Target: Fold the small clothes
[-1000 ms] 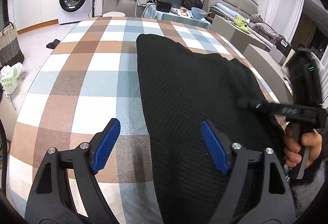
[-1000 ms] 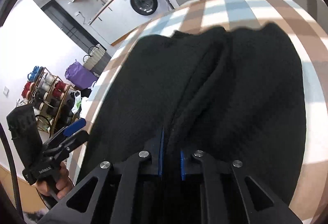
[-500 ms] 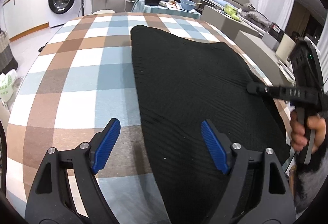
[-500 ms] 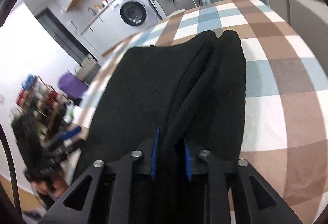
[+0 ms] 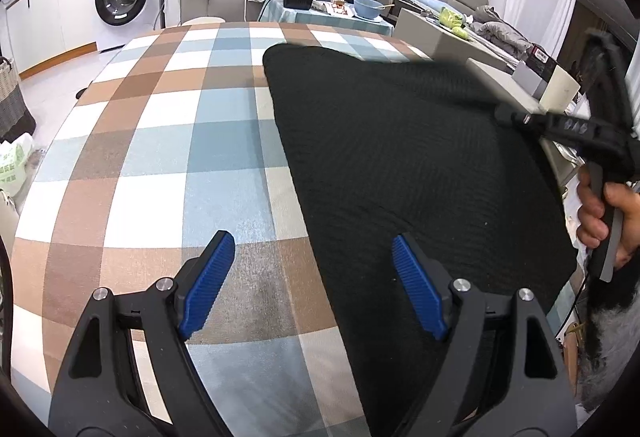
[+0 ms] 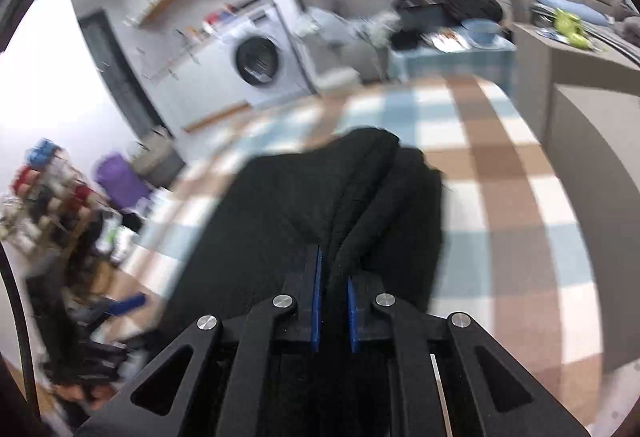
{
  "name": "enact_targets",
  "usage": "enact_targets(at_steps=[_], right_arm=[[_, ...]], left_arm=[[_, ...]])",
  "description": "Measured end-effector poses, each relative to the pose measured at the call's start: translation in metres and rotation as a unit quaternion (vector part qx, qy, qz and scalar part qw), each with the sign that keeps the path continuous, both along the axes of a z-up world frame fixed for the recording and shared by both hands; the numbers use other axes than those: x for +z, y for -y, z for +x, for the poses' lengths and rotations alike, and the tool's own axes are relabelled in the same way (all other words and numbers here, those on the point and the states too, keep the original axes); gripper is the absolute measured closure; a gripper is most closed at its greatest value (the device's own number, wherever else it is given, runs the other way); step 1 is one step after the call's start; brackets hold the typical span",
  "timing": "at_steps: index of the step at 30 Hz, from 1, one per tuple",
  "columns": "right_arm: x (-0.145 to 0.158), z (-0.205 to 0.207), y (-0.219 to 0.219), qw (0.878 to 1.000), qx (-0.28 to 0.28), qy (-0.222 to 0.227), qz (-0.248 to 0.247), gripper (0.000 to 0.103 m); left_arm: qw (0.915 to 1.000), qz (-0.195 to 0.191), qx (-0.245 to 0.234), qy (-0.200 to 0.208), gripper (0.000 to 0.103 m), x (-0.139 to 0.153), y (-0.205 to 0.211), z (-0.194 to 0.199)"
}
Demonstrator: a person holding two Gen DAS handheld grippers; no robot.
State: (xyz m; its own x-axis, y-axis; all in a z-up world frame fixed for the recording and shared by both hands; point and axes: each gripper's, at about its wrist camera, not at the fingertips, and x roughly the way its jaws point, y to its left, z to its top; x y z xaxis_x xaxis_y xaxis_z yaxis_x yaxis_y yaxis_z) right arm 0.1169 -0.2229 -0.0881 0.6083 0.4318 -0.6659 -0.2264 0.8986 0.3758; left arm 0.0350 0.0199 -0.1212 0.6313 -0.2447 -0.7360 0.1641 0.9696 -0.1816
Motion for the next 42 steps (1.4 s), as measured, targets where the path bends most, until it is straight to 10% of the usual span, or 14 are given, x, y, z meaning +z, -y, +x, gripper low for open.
enact_targets(at_steps=[3, 9, 20, 25, 36, 42], right_arm=[[-0.033, 0.005, 0.014, 0.996, 0.003, -0.083, 0.019, 0.084], [-0.038, -0.052, 0.043, 0.987, 0.053, -0.106, 0.111, 0.077], [-0.021, -0.129, 0.042, 0.992, 0.066, -0.032, 0.105, 0.091], [-0.043, -0.127, 0.045, 0.995, 0.046, -0.075, 0.043, 0.083], [-0.001, -0.129, 0.043, 0.997, 0.033, 0.012, 0.067, 0.059], [-0.042, -0.078, 0.039, 0.996, -0.012, -0.060, 0.072, 0.059]], left_arm=[[1.0000, 0.000, -0.003, -0.001, 0.024, 0.000, 0.003, -0.002], [0.9997, 0.007, -0.023, -0.003, 0.024, -0.001, 0.014, -0.012], [0.9994, 0.016, -0.027, -0.016, 0.024, -0.012, 0.022, -0.031], [0.9989, 0.030, -0.027, -0.025, 0.023, -0.016, 0.020, -0.037], [0.9991, 0.014, -0.039, 0.000, 0.023, 0.003, 0.028, -0.039], [0.9982, 0.030, -0.051, 0.004, 0.023, 0.002, 0.045, -0.036]])
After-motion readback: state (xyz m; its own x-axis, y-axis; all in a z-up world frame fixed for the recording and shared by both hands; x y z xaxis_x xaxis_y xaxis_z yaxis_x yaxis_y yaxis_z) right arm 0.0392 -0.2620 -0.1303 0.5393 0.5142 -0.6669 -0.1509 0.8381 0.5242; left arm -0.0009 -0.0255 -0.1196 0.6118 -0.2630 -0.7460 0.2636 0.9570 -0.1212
